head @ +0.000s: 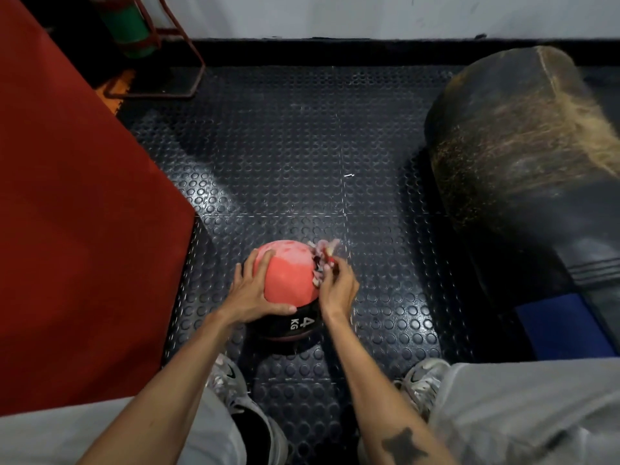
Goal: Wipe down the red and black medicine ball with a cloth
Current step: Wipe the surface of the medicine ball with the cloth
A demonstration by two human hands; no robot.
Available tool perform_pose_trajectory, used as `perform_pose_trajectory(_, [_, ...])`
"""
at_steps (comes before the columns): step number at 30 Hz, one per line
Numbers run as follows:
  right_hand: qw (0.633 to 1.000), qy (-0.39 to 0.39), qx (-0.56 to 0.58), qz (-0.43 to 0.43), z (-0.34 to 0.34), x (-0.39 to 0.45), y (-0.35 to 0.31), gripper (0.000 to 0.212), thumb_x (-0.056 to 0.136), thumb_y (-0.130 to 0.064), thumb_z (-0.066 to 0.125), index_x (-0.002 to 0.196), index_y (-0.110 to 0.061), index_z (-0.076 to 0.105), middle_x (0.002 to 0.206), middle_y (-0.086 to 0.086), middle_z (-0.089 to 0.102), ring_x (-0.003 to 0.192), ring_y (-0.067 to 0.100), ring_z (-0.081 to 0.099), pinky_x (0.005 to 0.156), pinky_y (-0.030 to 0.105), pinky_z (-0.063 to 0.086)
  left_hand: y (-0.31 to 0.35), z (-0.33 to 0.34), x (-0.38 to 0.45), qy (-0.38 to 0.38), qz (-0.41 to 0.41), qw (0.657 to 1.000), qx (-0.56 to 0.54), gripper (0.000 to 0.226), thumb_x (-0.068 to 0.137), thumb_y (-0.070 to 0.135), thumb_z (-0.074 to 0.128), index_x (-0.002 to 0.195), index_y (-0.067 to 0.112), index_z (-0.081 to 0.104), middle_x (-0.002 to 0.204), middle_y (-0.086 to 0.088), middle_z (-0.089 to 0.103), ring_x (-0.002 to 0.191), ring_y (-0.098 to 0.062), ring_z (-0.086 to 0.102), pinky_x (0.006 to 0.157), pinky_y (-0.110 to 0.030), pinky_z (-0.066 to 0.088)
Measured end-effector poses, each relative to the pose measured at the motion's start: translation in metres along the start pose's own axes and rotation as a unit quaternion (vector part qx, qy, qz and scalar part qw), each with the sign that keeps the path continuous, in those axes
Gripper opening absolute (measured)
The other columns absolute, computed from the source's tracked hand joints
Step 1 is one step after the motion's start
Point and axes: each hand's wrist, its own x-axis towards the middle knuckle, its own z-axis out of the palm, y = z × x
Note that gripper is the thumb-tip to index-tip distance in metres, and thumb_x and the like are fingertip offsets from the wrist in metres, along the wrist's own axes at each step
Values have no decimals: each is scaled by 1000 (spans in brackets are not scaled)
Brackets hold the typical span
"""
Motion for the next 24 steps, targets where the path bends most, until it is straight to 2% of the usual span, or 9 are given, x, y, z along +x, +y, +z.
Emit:
perform_pose_trajectory(2, [999,10,-5,-40,0,-31,10,25,98,-19,56,122,-17,64,114,-1,58,109,14,50,86,13,35,3,-12,7,-24,-11,1000,-2,146,49,54,92,153,43,-9,160,9,-23,147,-39,-18,118,-64,4])
perform_pose_trajectory(4, [997,28,-15,-65,-2,-57,15,29,96,-23,61,124,-15,64,114,-2,57,103,9,51,75,5,36,8,-19,9,-50,-31,998,9,147,51,34,96,154,42,-9,160,10,-26,147,-39,-19,118,-63,3])
perform_pose_trajectory(6, [997,32,-21,-69,3,-47,18,29,94,-23,64,121,-14,66,108,1,60,97,11,55,73,8,38,10,-20,7,-65,-29,997,24,146,54,26,95,153,42,-11,159,12,-28,147,-39,-21,117,-65,5])
perform_pose_trajectory(8, [998,23,-38,-53,6,-13,10,24,95,-21,62,117,-15,69,102,3,65,94,18,61,78,25,50,13,-16,3,-68,-23,997,27,145,56,25,94,153,44,-12,158,13,-30,146,-40,-23,116,-67,3])
perform_pose_trajectory(10, [999,23,-40,-16,8,12,2,22,96,-17,59,116,-15,69,101,4,66,97,23,63,81,35,50,14,-14,3,-69,-25,997,36,145,57,24,93,152,44,-14,157,13,-31,145,-40,-23,115,-68,3])
perform_pose_trajectory(12, [998,49,-27,-25,12,-17,0,23,98,-14,55,117,-14,67,105,3,64,96,18,59,79,31,45,14,-15,4,-74,-41,995,50,146,56,22,92,151,44,-16,157,13,-32,146,-42,-22,116,-66,6])
perform_pose_trajectory(16, [992,52,-29,-112,7,-79,10,23,92,-14,62,115,-12,64,100,1,67,87,15,60,74,33,49,8,-21,7,-84,-27,994,70,146,54,21,92,151,45,-15,157,15,-30,146,-42,-19,117,-65,11])
perform_pose_trajectory(21, [996,66,-48,-41,-1,-11,-13,14,97,-19,56,106,-11,63,98,7,69,86,23,62,69,28,37,30,-21,15,-62,-43,996,38,135,64,36,89,153,45,-12,160,9,-27,147,-42,-15,118,-62,10])
perform_pose_trajectory(24, [994,72,-48,-69,9,-60,2,22,97,-23,50,113,-10,59,103,9,68,89,27,62,68,32,36,34,-25,20,-64,-56,995,51,130,67,27,84,153,44,-12,161,6,-23,147,-46,-6,117,-61,15])
